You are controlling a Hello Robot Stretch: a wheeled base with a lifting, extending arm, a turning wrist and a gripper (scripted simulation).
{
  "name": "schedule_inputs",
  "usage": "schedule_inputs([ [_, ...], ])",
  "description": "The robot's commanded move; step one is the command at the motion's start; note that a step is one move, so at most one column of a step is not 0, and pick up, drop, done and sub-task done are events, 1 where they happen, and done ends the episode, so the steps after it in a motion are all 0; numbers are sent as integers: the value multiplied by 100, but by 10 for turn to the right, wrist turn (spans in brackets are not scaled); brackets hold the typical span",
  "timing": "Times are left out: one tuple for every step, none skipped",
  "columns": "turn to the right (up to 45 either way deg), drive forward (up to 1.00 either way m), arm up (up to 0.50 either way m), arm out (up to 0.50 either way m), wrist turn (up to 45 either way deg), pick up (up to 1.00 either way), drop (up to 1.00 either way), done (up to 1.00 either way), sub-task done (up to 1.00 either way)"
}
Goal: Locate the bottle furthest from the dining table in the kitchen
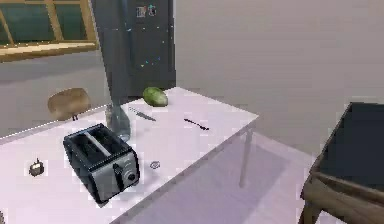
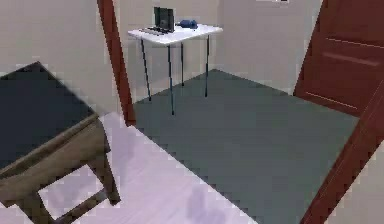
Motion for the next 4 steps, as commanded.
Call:
schedule_inputs([
  [300, 0, 0, 0, 0, 0, 0, 0, 0],
  [0, 35, 0, 0, 0, 0, 0, 0, 0],
  [-450, 0, 0, 0, 0, 0, 0, 0, 0],
  [-450, 0, 0, 0, 0, 0, 0, 0, 0],
])
